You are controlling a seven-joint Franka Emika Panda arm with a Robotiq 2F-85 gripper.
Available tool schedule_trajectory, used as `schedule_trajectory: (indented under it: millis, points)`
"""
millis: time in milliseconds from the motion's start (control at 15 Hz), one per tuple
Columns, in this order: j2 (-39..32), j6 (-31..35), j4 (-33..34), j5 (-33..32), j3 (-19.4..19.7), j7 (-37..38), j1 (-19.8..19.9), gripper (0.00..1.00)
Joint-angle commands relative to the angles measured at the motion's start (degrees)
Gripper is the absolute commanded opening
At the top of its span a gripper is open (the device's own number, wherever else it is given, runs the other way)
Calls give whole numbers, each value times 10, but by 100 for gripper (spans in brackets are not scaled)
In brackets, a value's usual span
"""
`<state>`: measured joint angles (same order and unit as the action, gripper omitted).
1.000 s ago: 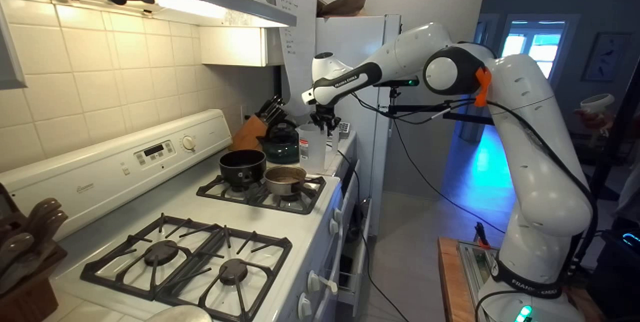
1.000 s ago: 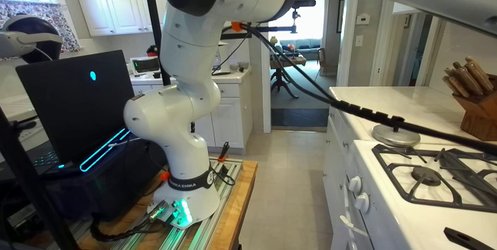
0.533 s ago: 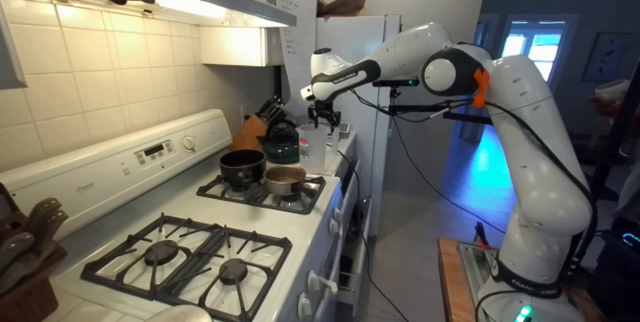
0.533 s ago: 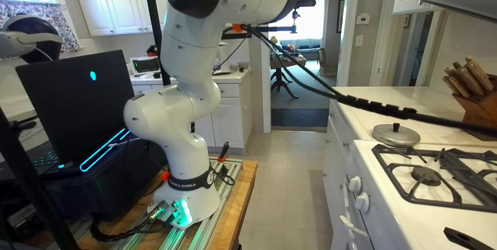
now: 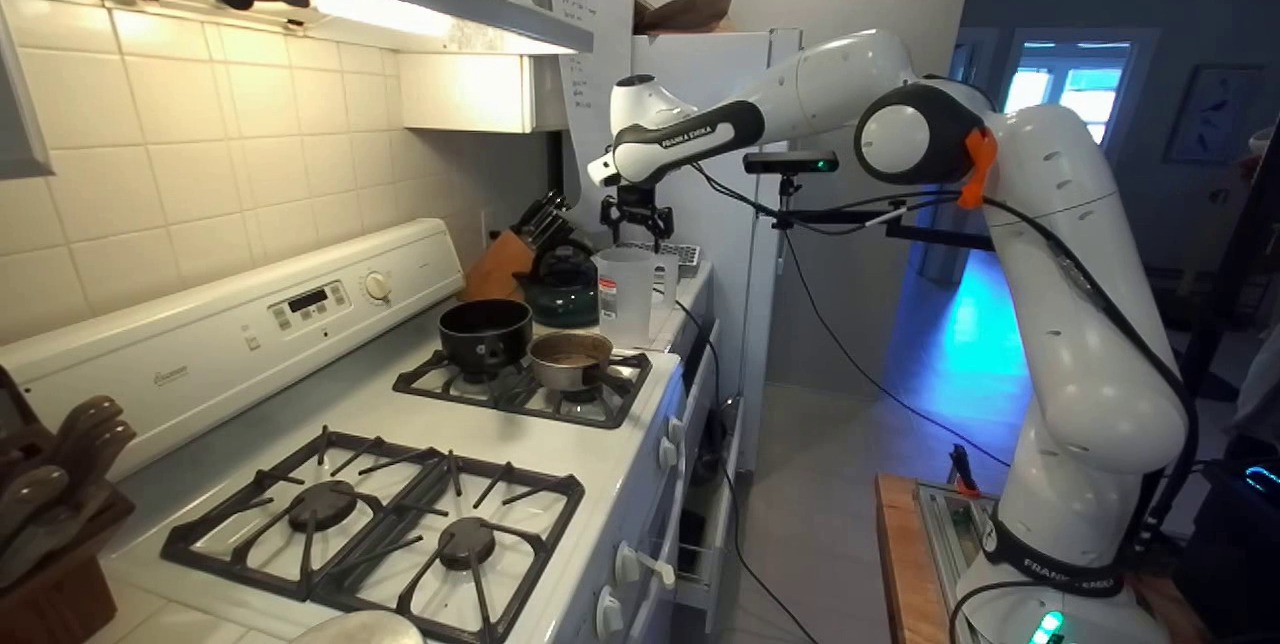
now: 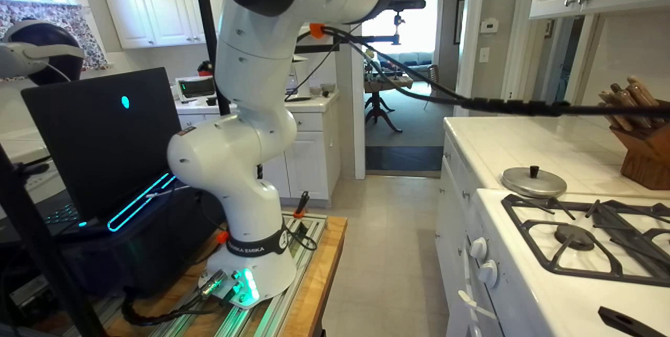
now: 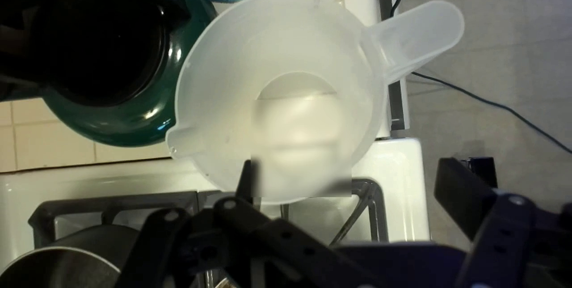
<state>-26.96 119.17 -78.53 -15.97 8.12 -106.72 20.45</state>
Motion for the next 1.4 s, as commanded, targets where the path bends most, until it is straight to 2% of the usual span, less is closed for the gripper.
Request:
schedule_trajectory:
  millis: [0, 200, 733, 1333]
  points:
    - [47, -16, -37, -13, 0, -42, -19, 100]
    - [73, -14, -60, -16, -8, -108, -32, 100]
    - [112, -12, -101, 40, -42, -323, -39, 100]
    - [138, -65, -134, 68, -57, -551, -62, 100]
